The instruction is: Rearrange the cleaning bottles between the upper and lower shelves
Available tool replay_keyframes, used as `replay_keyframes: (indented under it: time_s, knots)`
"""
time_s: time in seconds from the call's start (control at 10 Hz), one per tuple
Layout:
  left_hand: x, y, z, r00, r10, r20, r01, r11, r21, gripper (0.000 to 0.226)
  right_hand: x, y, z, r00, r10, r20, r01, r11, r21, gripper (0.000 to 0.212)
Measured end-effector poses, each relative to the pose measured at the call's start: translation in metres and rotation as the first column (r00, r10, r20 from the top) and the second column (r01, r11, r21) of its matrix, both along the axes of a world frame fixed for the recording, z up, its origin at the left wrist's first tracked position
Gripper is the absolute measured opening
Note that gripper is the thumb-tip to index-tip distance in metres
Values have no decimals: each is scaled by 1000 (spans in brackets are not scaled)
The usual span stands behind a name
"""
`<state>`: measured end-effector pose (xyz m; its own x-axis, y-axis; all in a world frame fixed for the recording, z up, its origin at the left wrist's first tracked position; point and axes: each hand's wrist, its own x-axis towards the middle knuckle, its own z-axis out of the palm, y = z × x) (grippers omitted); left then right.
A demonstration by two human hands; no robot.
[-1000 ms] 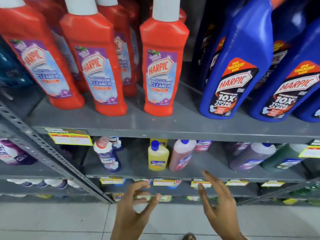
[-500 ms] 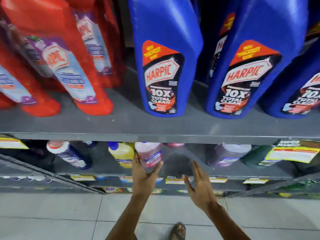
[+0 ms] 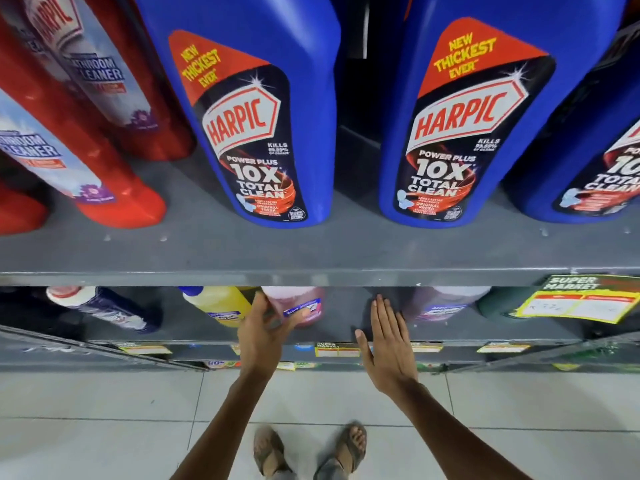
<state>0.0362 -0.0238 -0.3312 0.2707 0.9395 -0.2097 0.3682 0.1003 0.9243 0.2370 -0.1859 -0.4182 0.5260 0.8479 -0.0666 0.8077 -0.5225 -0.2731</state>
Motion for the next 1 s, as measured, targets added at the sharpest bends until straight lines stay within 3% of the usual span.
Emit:
replay_keyframes:
  time_s: [0.1, 0.2, 0.4, 0.7, 0.9, 1.0]
  knots:
    - [6, 8, 0, 995, -88, 53, 92, 993, -73, 57, -1, -1, -1, 1000, -2, 1, 2, 1000, -9, 70]
    - [19, 9, 4, 979, -205, 17, 206, 976, -70, 49, 0, -1, 0, 1000, -4, -8, 4, 999, -32, 69]
    - [29, 6, 7, 951, -310, 3, 310, 950, -30, 58, -2, -1, 2, 1000, -5, -4, 5, 997, -76, 70]
    - [28, -1, 11, 939, -340, -48, 341, 940, 5, 70, -3, -2, 5, 1000, 25, 15, -24, 997, -68, 71]
    - [26, -4, 20, 924, -367, -103, 371, 929, 15, 82, 0, -2, 23, 997, 53, -53, -52, 998, 25, 67]
    - [4, -21, 22, 941, -322, -101, 327, 945, 29, 95, -17, -22, 38, 993, 115, -27, -103, 959, 263, 57]
